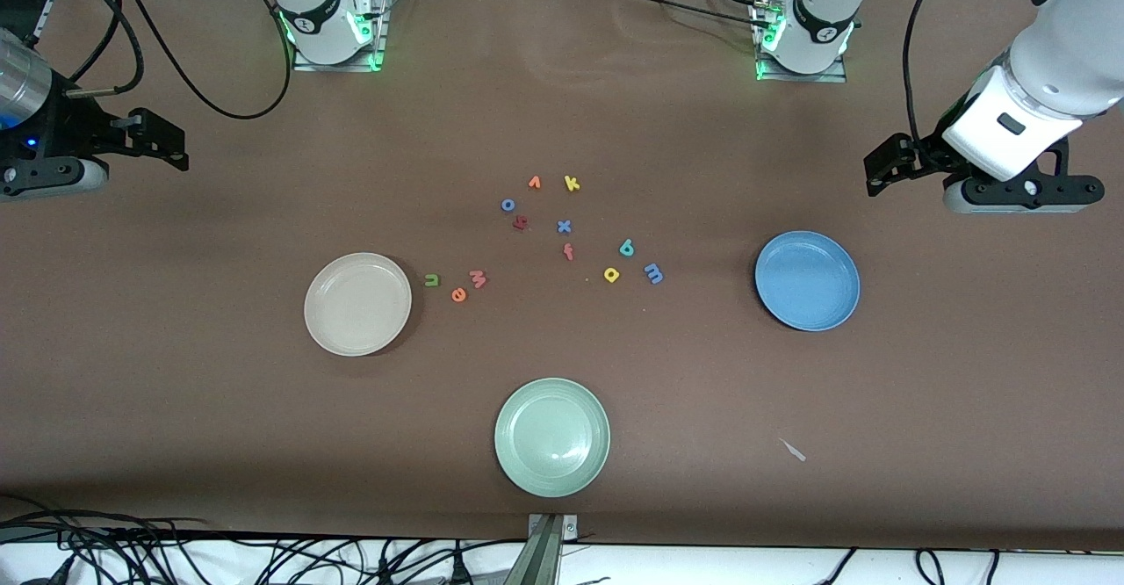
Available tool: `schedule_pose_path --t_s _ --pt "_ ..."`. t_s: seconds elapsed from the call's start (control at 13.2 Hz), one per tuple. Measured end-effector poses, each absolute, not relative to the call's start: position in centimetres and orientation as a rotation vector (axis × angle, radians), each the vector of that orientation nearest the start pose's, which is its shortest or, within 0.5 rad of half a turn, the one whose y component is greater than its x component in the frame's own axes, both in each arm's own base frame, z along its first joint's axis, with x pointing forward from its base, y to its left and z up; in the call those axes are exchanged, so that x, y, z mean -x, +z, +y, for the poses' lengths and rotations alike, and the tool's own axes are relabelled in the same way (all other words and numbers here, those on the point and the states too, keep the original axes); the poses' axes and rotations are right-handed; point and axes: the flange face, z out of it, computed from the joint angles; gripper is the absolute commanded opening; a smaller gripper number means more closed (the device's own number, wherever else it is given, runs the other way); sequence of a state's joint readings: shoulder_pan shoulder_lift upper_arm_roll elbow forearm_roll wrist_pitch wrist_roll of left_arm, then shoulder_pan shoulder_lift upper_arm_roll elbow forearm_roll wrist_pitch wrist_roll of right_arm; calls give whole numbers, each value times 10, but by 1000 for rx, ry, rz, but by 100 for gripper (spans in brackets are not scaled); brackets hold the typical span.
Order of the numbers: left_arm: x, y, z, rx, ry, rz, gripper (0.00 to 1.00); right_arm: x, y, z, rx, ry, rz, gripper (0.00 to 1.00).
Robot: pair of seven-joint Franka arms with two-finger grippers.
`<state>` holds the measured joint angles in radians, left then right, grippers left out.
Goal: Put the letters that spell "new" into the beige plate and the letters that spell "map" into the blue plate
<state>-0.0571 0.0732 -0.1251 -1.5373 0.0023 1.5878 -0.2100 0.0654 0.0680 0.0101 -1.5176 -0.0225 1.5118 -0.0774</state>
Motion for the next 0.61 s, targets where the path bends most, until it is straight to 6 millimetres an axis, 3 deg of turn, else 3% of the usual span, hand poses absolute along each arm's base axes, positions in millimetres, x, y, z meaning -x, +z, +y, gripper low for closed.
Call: schedule_pose_path --t_s 0.61 --pt "-569 595 -104 3140 68 -37 100 -568 607 40 3152 112 -240 100"
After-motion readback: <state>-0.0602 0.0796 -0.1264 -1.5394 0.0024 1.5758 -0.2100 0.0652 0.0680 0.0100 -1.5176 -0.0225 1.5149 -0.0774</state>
